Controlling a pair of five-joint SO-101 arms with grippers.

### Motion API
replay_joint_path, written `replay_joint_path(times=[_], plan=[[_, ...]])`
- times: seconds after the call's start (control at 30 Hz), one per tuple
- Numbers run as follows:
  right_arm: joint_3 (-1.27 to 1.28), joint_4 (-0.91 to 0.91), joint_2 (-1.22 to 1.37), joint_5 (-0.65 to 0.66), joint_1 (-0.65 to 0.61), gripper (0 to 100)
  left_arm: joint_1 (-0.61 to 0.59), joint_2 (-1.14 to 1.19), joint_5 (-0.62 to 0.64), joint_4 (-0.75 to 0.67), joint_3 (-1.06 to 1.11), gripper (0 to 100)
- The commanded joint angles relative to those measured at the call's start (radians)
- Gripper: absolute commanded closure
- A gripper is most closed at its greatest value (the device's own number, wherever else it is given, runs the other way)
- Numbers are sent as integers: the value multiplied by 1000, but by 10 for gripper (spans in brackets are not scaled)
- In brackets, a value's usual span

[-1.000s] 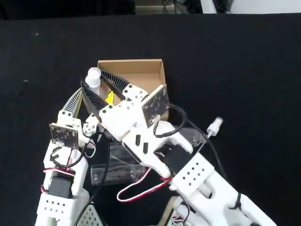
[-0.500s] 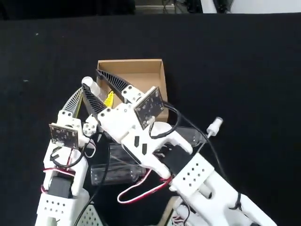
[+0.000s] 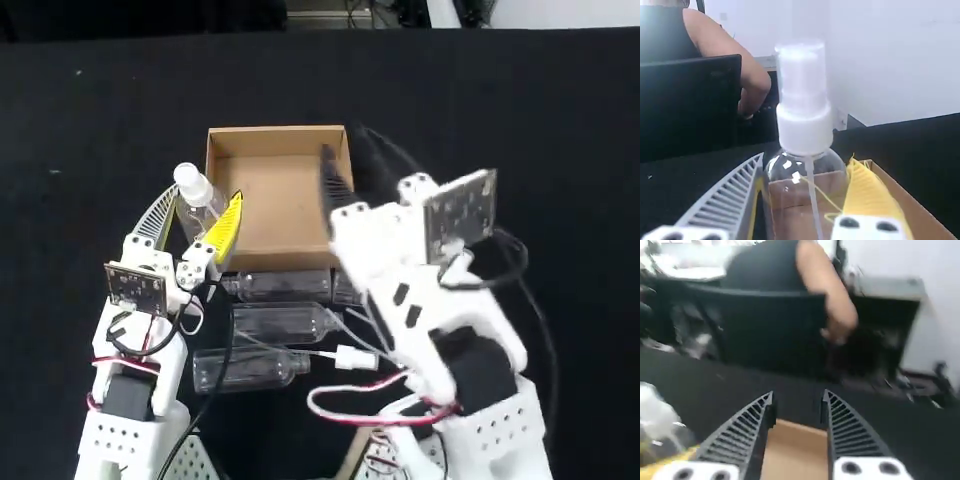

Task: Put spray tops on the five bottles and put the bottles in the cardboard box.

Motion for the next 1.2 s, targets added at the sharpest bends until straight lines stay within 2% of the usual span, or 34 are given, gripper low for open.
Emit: replay_joint_path(times=[0.0,0.13,0.27,0.43,0.6,0.8,1.0,1.17], plan=[[91,18,-24,11,149,871,-13,-5,5,-20,22,970],[280,-57,-24,5,253,871,-13,-11,8,32,22,970],[458,-170,-25,5,307,871,-5,-11,9,48,22,970],[602,-264,-25,3,333,871,-13,-3,11,-135,22,970],[624,-270,-25,3,324,871,-13,0,12,-330,22,970],[639,-269,-25,3,325,871,-16,18,3,-442,15,970],[642,-270,-25,3,325,871,-124,264,12,-543,-139,970],[644,-272,-25,3,325,871,-85,632,12,-635,-297,970]])
